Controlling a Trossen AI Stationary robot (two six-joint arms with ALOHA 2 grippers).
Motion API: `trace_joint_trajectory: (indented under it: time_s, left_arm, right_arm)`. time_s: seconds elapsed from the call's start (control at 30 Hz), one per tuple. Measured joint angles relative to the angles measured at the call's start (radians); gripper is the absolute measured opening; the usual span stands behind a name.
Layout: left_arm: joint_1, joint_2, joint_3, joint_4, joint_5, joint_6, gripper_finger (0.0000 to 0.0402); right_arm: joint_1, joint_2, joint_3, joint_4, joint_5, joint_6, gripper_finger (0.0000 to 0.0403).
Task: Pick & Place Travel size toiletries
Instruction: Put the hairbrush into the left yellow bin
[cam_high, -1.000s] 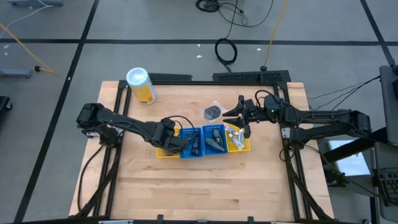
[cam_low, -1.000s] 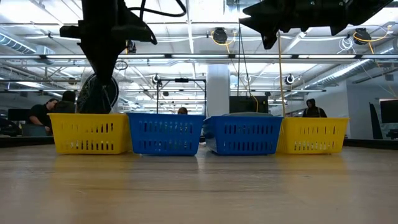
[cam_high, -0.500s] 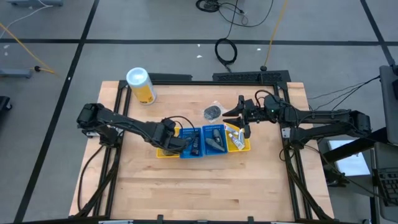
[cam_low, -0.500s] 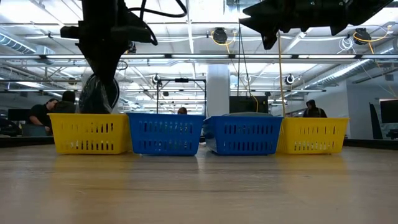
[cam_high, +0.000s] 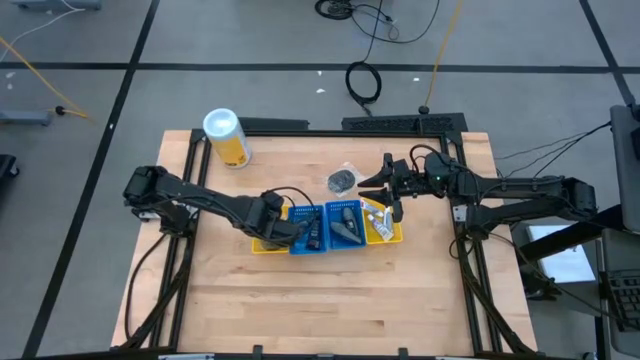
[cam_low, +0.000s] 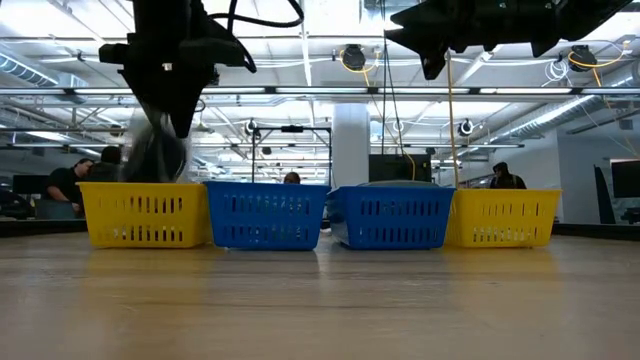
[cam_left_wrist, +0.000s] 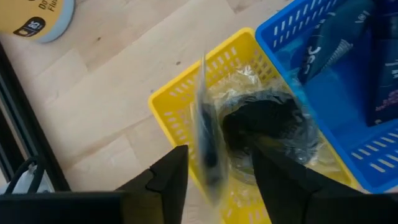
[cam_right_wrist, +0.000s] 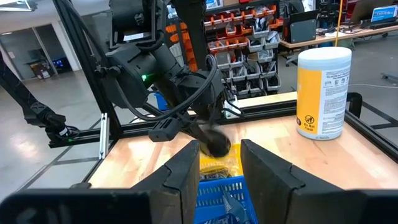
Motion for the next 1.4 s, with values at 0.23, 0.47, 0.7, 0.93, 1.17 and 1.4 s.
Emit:
trace_joint_trajectory:
  time_s: [0.23, 0.47, 0.7, 0.93, 1.17, 1.4]
  left_arm:
    - [0.000, 0.000, 0.000, 0.004, -0.001, 0.008, 0.0218]
    - [0.004, -0.001, 0.000, 0.004, -0.095, 0.046, 0.0234]
    - [0.013, -0.002, 0.000, 0.115, -0.184, 0.150, 0.0221]
    - [0.031, -0.002, 0.000, 0.318, -0.188, 0.328, 0.0212]
    - [0.047, -0.002, 0.000, 0.401, -0.190, 0.415, 0.0214]
    - [0.057, -0.002, 0.000, 0.411, -0.191, 0.427, 0.0214]
  right_arm:
    - [0.000, 0.000, 0.000, -0.001, 0.000, 0.000, 0.0109]
    - [-0.002, 0.000, 0.000, -0.073, 0.000, 0.027, 0.0109]
    - [-0.053, 0.027, 0.000, -0.217, 0.107, 0.055, 0.0109]
    - [-0.164, 0.172, 0.000, -0.190, 0.099, 0.082, 0.0110]
    - [-0.257, 0.348, 0.000, -0.119, 0.098, 0.114, 0.0110]
    - [-0.326, 0.477, 0.000, -0.078, 0.098, 0.154, 0.0109]
